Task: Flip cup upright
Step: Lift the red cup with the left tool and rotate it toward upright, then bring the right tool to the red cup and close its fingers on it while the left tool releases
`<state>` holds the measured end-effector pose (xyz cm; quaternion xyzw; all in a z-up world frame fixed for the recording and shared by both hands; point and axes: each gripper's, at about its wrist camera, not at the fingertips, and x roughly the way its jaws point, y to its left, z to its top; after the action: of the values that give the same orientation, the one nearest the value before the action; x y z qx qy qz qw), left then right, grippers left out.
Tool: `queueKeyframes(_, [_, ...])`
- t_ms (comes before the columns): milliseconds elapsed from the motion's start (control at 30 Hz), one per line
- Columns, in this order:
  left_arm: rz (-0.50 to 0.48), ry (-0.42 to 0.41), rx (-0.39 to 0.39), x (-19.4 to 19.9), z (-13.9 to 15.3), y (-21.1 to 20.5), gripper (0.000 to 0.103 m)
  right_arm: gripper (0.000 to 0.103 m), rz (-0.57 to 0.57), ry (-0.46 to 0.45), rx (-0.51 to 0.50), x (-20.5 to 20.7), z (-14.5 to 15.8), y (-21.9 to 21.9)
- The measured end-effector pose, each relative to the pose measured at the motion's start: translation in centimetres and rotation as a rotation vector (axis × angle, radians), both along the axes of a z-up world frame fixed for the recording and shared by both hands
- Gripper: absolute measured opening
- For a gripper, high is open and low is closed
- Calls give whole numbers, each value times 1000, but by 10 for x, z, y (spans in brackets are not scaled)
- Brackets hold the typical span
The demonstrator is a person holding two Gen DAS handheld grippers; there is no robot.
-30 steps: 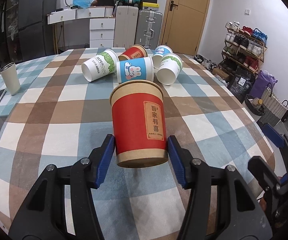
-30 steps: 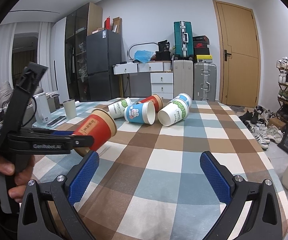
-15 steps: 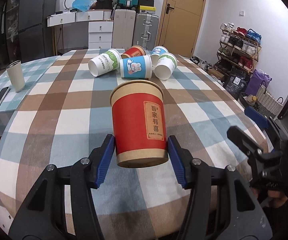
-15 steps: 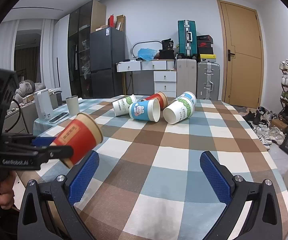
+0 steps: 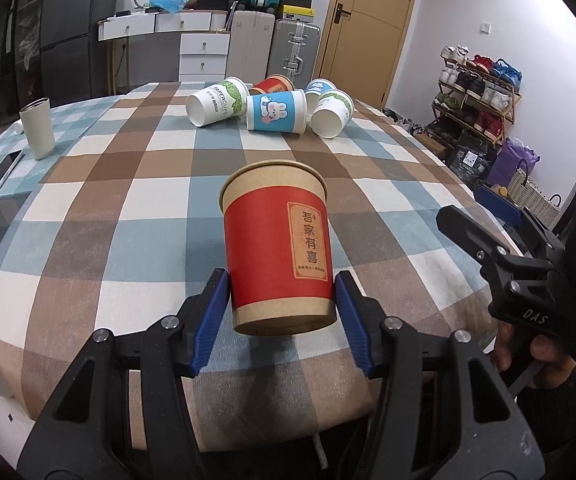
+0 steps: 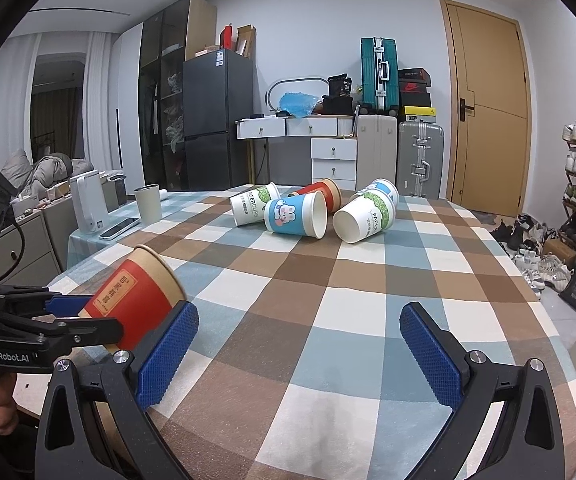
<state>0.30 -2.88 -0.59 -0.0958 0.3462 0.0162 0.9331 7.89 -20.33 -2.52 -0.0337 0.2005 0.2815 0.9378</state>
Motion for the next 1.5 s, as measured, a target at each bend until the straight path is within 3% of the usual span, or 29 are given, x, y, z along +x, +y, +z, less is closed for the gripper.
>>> queueKeyframes(433, [-1, 6, -8, -5, -7, -4, 53, 103, 0, -3, -2, -1, -1, 0])
queueKeyframes(500, [-6, 12, -11, -4, -8, -4, 56, 103, -1, -4, -2, -1, -1, 0])
queueKeyframes(567, [-5, 15, -11, -3, -7, -3, 73, 103, -1, -4, 0, -1, 0, 0])
queueKeyframes(733, [-13, -42, -21, -9, 3, 4, 85, 103, 8, 12, 10, -3, 2, 0])
queueKeyframes(933, [11, -115, 19, -17, 14, 20, 102, 103, 32, 88, 49, -4, 9, 4])
queueKeyframes(1067, [31, -168, 73, -22, 19, 33, 102, 103, 47, 164, 82, 1, 11, 9])
queueKeyframes(1500, [52, -141, 84, -17, 4, 65, 102, 103, 133, 377, 4, 7, 1, 72])
